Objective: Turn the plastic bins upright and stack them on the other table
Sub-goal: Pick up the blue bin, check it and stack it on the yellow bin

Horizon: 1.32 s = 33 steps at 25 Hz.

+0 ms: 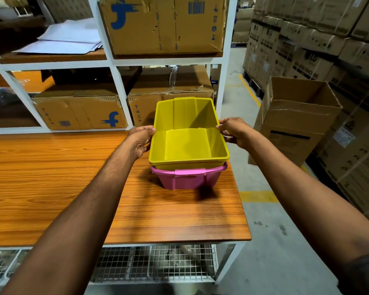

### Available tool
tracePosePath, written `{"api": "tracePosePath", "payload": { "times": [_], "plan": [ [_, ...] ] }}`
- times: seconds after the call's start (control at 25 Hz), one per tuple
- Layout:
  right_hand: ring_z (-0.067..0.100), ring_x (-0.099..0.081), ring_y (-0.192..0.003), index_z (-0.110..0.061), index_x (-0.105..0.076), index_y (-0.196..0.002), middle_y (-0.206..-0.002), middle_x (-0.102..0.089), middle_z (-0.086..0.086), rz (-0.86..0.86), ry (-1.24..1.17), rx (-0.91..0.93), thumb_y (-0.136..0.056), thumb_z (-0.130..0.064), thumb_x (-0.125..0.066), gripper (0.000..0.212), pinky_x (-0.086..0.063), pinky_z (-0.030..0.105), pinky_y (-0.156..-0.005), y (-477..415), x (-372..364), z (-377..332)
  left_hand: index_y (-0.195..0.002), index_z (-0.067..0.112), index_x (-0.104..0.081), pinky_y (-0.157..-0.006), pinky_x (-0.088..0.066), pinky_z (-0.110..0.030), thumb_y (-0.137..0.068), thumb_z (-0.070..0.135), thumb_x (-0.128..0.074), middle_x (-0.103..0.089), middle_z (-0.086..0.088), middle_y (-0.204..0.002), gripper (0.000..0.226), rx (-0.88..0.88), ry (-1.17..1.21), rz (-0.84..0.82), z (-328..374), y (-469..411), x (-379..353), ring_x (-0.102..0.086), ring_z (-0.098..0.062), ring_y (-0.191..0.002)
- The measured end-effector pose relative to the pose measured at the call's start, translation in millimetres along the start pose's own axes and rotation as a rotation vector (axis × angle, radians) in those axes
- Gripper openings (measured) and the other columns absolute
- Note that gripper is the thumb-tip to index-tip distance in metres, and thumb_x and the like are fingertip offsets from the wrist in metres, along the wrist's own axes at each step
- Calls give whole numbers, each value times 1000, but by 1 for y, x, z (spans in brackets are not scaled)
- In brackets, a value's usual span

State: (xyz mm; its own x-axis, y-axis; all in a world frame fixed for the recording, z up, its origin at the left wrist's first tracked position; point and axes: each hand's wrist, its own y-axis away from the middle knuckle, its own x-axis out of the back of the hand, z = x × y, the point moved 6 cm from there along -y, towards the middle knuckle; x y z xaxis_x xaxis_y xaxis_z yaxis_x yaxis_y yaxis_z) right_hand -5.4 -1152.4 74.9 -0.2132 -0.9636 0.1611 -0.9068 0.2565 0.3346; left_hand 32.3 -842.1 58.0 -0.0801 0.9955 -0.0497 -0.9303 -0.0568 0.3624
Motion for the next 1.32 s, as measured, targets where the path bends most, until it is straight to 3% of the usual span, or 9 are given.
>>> {"api": "tracePosePath", "payload": {
  "times": [0.16, 0.28, 0.44, 0.6, 0.68, 0.8, 0.92, 1.08, 1.32],
  "plan": [
    [19, -60, -110, -12, -63, -130, -117, -66, 4, 184, 61, 263, -89, -3, -74, 44, -49, 27, -79, 24, 2, -29, -132, 19, -65, -79, -49, -28, -94, 15, -71, -71, 0, -122, 39, -178, -24, 95, 17, 23, 10, -66, -15, -112],
    [19, -64, -107, -15, -63, -129, -107, -63, 0, 95, 25, 393, -89, -4, -74, 43, -48, 18, -68, 68, -21, -49, -136, 23, -61, -84, -50, -30, -94, 20, -70, -70, 6, -119, 42, -349, 4, 74, 32, 67, 18, -65, -12, -112],
    [14, -63, -89, -9, -65, -127, -103, -64, 9, -81, -2, 508, -90, -1, -73, 39, -49, 10, -63, 150, -73, -50, -138, 30, -58, -84, -55, -25, -96, 21, -69, -67, 7, -127, 44, -574, -43, 87, 21, 143, 54, -65, -7, -114],
    [11, -66, -90, -17, -65, -129, -109, -71, 3, -197, 123, 672, -87, -11, -79, 45, -56, 25, -76, 224, -144, -12, -148, 33, -49, -99, -51, -31, -96, 23, -70, -57, 10, -142, 57, -700, -327, 226, -28, 216, 119, -57, -5, -127],
    [7, -66, -102, -25, -63, -134, -117, -69, -9, -206, 259, 761, -87, -22, -80, 50, -56, 29, -80, 259, -189, 12, -153, 29, -45, -105, -48, -43, -97, 23, -69, -48, 7, -152, 62, -773, -562, 317, -53, 250, 163, -48, -12, -139],
    [10, -60, -116, -25, -59, -140, -127, -62, -9, -238, 469, 932, -91, -27, -76, 51, -52, 31, -89, 309, -258, 38, -152, 18, -48, -109, -42, -53, -94, 25, -66, -47, -4, -155, 61, -880, -913, 409, -78, 289, 225, -45, -26, -144],
    [13, -54, -125, -22, -57, -142, -134, -58, -6, -326, 619, 1040, -96, -29, -71, 49, -47, 33, -100, 349, -331, 64, -150, 19, -51, -109, -42, -52, -92, 27, -65, -48, -4, -154, 60, -794, -1049, 495, -98, 318, 299, -46, -28, -143],
    [8, -48, -128, -29, -51, -146, -139, -52, -11, -442, 726, 1040, -98, -36, -66, 50, -43, 26, -98, 384, -418, 86, -150, 22, -50, -108, -41, -47, -97, 32, -62, -49, -2, -153, 55, -624, -1079, 639, -121, 350, 393, -46, -26, -141],
    [3, -46, -131, -34, -49, -148, -142, -50, -14, -666, 685, 1009, -98, -41, -65, 52, -42, 26, -104, 410, -538, 90, -151, 37, -44, -106, -44, -38, -97, 41, -63, -47, 13, -152, 58, -366, -817, 761, -147, 363, 506, -44, -11, -140]
  ]
}}
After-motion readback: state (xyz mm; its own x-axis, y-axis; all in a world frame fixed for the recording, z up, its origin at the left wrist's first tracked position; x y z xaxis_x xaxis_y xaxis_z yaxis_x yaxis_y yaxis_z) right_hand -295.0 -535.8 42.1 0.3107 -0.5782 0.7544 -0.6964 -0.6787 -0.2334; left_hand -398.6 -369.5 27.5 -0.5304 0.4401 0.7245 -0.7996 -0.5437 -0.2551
